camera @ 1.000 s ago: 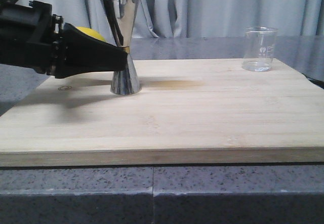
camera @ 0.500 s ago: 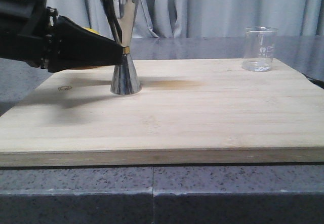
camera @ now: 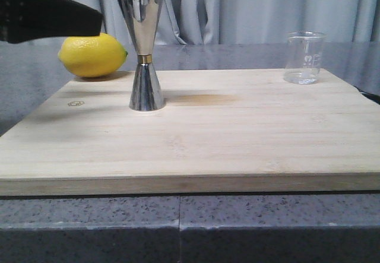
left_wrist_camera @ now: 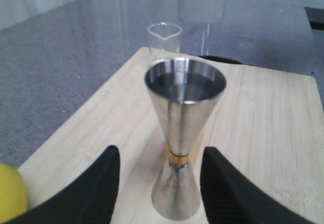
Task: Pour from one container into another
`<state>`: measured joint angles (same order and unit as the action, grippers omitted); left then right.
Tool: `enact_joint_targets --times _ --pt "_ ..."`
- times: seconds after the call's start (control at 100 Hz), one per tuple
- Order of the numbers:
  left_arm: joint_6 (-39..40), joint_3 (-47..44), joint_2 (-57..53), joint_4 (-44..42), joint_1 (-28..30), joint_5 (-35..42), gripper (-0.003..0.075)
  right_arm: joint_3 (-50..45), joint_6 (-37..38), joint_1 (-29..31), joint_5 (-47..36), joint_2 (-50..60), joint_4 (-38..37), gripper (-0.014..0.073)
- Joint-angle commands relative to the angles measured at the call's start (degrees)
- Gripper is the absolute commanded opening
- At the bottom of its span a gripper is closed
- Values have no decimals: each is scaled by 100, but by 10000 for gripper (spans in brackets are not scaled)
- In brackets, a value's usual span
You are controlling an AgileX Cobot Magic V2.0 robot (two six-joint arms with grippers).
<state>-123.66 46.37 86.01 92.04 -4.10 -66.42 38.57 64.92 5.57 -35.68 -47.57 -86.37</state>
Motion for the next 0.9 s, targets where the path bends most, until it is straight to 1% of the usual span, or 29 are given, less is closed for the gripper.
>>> enact_joint_targets --times 0.0,0.1,0.18,0.25,0.32,0.35,0.44,0.51,0.62,0.72,0.89 --pt "333 203 -502 349 176 -625 342 138 133 38 113 68 215 542" --pt "648 370 -858 432 318 -625 341 138 224 38 259 68 215 541" --pt "811 558 -1126 691 410 -612 341 138 224 38 387 68 266 541" --pt "975 722 -1327 1000 482 -413 339 159 224 38 655 68 305 541" --pt "1169 853 -1521 1308 526 81 337 159 224 38 1062 68 444 541" --pt "1231 895 -1596 1407 526 425 337 159 224 38 1236 68 523 541" --pt "1519 1009 -1837 1407 526 1527 337 203 224 38 1729 68 700 541" --pt "1674 1023 -2003 1407 514 2211 337 302 224 38 2000 68 725 541" --pt "1737 1023 -2207 1407 514 2964 337 555 224 38 2383 68 733 541" --pt "2115 1023 -2326 1407 514 3698 337 830 224 38 2852 -67 738 541" --pt "2446 1023 -2505 1407 514 4533 337 1236 224 38 3206 -395 738 541"
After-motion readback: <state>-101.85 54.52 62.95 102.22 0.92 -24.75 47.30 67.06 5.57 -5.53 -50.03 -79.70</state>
